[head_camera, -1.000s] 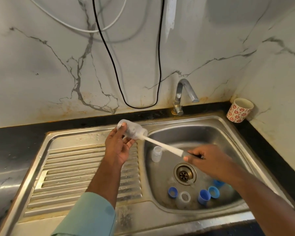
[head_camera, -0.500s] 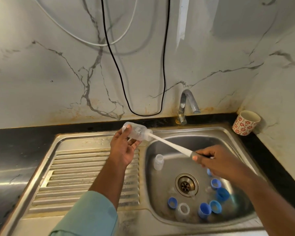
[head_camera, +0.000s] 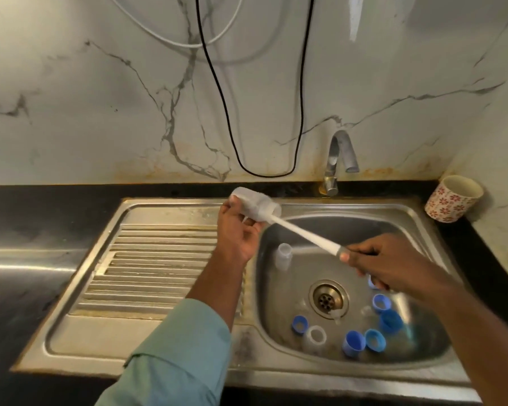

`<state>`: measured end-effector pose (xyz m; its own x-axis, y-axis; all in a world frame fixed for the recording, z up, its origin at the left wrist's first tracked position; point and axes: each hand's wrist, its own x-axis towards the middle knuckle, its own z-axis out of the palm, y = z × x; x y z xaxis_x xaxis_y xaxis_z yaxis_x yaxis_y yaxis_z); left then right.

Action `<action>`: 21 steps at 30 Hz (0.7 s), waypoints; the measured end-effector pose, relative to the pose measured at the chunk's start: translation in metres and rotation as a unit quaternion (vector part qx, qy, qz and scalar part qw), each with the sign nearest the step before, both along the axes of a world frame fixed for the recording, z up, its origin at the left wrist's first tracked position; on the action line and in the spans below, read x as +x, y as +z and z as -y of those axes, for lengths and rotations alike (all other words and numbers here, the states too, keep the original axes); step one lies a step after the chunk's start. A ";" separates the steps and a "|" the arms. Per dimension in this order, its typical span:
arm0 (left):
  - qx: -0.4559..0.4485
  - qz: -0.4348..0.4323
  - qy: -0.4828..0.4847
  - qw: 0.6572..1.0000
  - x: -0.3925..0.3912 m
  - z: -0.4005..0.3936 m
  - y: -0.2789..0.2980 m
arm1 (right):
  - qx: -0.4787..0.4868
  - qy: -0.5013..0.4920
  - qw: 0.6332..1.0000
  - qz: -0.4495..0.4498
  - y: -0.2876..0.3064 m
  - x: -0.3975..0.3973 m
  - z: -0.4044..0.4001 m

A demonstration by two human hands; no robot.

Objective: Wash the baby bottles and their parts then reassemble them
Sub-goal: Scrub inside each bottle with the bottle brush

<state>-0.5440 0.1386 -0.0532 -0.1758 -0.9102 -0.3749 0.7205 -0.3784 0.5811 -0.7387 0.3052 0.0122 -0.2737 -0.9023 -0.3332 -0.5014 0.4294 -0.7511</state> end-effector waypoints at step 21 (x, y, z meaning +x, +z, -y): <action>-0.026 0.022 0.006 0.999 -0.016 0.003 0.001 | -0.082 0.102 0.977 -0.167 -0.005 -0.063 0.019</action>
